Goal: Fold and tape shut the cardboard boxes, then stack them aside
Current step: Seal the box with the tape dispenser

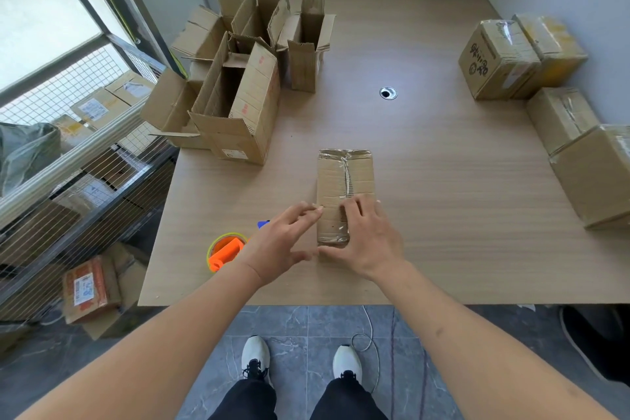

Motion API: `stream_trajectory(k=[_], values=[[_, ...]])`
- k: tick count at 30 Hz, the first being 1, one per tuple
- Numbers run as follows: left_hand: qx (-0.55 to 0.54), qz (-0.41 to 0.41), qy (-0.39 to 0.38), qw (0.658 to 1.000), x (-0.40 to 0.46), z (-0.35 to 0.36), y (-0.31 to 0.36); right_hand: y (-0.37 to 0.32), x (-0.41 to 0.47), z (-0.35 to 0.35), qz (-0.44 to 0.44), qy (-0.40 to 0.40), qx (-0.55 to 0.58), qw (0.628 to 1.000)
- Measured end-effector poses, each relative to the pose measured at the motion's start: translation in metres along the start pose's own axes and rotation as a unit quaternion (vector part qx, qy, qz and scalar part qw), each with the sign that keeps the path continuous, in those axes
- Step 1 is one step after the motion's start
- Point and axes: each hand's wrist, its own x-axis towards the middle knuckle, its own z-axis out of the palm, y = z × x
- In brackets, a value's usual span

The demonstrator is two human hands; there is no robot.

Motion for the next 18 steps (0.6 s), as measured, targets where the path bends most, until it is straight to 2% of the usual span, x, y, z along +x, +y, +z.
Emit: stream_trajectory(k=[5,10,18], values=[[0.094,-0.068,-0.009,0.993,-0.008,-0.008,-0.02,-0.028,0.006,0.022,0.054,0.049,-0.077,0.994],[0.121,-0.135,-0.039,0.983,-0.002,-0.021,-0.027,-0.042,0.011,0.03,0.08,0.041,-0.108,0.99],[0.134,-0.133,-0.059,0.98,0.01,-0.035,-0.032,-0.053,0.02,0.035,0.163,0.011,-0.054,0.985]])
